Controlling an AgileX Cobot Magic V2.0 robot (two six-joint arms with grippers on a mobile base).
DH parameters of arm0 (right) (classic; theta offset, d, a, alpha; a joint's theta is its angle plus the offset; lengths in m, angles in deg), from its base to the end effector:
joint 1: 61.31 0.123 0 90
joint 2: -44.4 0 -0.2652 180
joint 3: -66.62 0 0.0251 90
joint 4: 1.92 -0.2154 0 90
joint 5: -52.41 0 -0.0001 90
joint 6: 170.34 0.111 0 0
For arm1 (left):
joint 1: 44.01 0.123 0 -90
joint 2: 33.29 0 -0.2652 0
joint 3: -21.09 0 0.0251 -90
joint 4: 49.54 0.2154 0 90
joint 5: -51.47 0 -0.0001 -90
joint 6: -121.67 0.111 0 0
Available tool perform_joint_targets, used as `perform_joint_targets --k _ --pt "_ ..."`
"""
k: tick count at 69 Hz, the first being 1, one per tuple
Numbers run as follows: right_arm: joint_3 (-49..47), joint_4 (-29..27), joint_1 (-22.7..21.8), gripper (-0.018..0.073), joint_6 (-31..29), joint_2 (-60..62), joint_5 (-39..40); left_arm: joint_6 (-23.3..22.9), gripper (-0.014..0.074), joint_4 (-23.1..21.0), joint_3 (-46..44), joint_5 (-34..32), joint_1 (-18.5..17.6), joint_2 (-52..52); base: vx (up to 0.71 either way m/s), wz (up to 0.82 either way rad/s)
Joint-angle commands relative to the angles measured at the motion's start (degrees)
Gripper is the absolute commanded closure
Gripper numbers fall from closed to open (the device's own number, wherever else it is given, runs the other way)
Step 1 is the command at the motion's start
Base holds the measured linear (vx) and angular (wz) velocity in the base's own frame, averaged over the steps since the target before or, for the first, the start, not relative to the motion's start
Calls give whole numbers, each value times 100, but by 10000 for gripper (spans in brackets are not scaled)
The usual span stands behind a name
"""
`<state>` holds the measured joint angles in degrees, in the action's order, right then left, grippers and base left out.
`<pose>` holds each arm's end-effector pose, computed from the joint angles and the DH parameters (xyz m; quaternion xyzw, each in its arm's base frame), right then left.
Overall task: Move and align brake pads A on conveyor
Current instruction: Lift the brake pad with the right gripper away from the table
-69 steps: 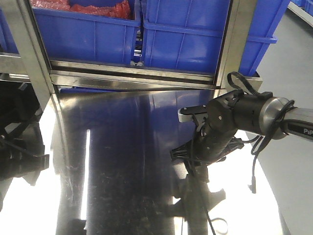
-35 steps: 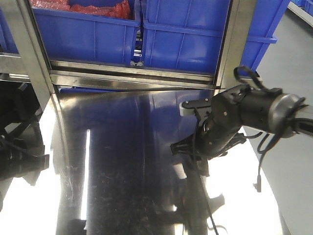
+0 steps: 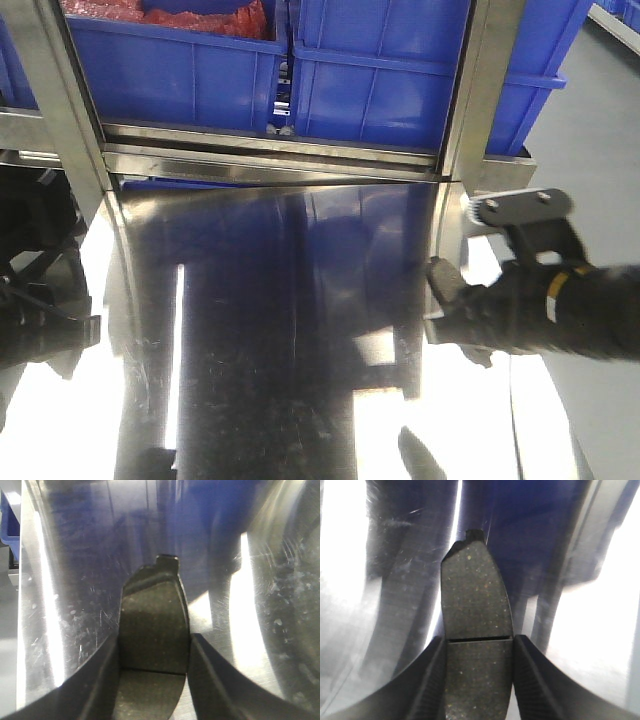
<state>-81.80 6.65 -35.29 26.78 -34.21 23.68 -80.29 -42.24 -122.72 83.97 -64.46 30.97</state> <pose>0.2116 0.0944 0.2490 -0.1211 0.9272 0.0760 0.3462 0.1736 -0.0566 0.2723 0.0235 0.9154 -0.0949 0.3905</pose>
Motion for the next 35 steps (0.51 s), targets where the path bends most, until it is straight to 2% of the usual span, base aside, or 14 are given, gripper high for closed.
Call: perform_joint_targets --k 1,19,35 --pt "274 186 -24 483 -54 719 562 -8 398 36 -172 -420 -16 -76 0 0" --pt "1051 186 -24 483 -54 1913 1002 -8 398 36 -172 -420 -16 -76 0 0" --pt "1178 182 -24 482 -54 2324 1022 -8 398 36 -172 -420 -16 -76 0 0"
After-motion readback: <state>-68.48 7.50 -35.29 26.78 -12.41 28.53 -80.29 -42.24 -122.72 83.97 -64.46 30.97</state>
